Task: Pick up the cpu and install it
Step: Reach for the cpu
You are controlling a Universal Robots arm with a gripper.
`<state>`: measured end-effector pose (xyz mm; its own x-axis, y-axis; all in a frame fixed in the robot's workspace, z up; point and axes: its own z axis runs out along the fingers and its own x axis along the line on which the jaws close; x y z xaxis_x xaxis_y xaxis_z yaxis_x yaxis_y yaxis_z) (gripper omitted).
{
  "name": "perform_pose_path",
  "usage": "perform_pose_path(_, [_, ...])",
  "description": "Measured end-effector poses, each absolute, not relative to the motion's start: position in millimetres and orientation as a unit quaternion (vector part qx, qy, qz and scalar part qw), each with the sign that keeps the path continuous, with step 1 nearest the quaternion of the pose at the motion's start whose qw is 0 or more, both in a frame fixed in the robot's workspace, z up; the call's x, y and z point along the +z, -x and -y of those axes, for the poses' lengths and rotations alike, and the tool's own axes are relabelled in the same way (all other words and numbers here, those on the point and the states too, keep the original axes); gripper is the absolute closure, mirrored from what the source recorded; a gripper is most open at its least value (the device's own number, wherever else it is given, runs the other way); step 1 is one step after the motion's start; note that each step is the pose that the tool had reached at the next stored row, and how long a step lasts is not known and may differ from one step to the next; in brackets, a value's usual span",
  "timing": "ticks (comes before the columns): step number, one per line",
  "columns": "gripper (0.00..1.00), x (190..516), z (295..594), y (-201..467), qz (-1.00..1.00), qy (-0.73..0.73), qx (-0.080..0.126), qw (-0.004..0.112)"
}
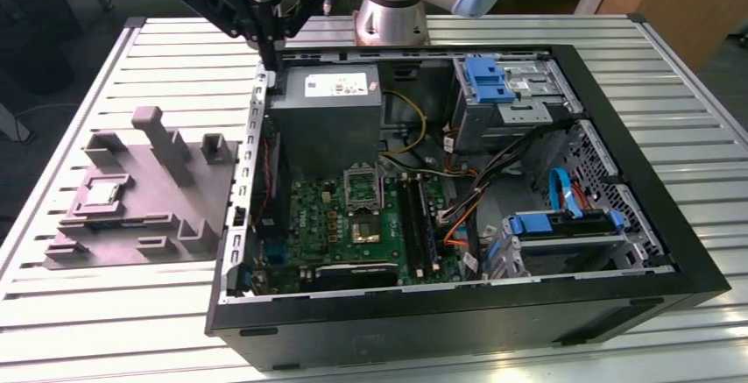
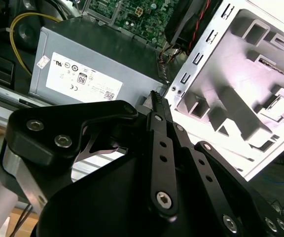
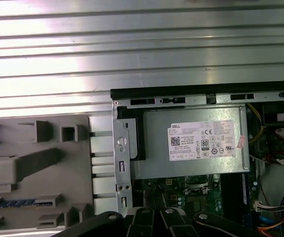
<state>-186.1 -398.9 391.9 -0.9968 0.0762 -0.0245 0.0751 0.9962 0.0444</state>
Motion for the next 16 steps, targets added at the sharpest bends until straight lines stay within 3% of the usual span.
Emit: perform_pose_path(16, [0.89,391.7,398.9,196.5,-0.999,-0.038,0.022,0.013])
